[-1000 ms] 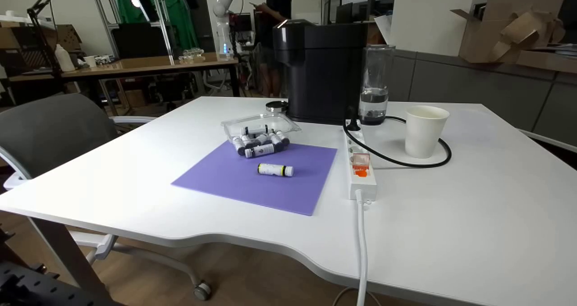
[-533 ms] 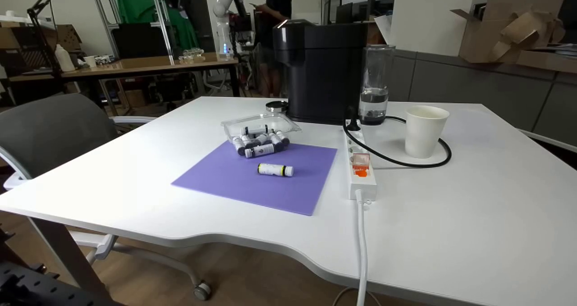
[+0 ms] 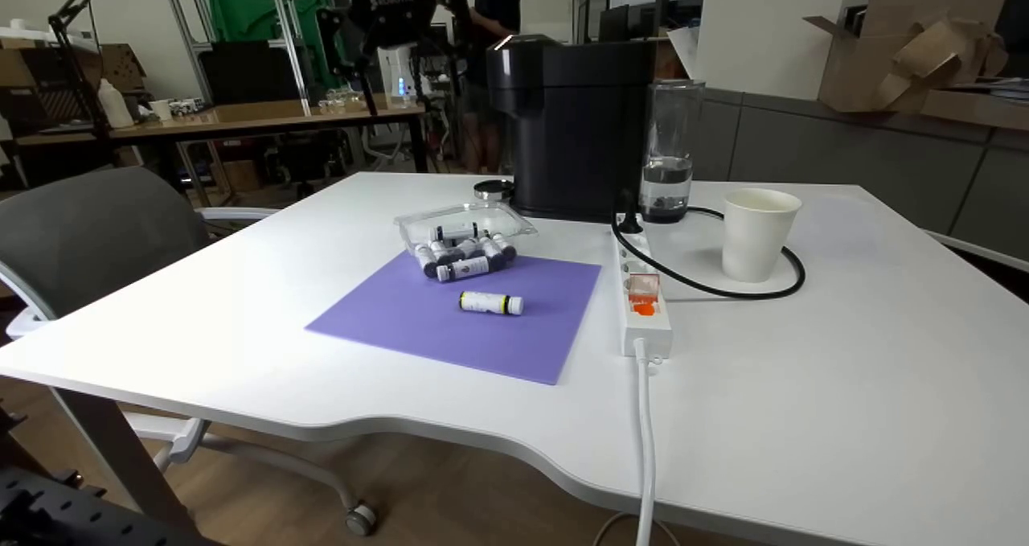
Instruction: Pick up the bottle from the table and place it inside the clear container on the left
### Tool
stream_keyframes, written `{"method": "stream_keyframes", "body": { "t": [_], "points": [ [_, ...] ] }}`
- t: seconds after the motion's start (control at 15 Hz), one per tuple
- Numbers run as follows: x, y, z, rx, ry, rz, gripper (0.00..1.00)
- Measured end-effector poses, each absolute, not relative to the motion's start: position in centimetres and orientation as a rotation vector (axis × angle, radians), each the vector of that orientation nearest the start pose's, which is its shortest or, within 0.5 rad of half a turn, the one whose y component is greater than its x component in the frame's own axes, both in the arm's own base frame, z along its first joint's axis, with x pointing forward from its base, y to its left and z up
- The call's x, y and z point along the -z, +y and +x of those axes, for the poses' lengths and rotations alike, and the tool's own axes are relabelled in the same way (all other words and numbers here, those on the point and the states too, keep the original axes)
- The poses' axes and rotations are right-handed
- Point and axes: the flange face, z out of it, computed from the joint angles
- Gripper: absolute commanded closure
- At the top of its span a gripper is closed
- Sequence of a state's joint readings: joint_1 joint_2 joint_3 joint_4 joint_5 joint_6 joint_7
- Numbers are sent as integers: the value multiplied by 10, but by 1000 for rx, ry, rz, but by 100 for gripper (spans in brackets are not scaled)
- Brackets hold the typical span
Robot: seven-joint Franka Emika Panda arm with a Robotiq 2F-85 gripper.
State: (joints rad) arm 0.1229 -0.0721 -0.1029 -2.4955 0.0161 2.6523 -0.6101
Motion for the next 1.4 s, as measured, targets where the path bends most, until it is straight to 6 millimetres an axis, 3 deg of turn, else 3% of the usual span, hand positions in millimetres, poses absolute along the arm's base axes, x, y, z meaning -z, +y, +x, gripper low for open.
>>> {"method": "stream_keyframes", "body": {
  "t": [0.2, 0.6, 1.07, 1.4],
  "points": [
    [-330, 8, 487, 288, -1088, -2934, 0],
    [-321, 6, 487, 262, -1204, -2917, 0],
    [-255, -21, 486, 56, -1677, -2624, 0],
    [-209, -47, 486, -82, -1869, -2588, 0]
  ]
}}
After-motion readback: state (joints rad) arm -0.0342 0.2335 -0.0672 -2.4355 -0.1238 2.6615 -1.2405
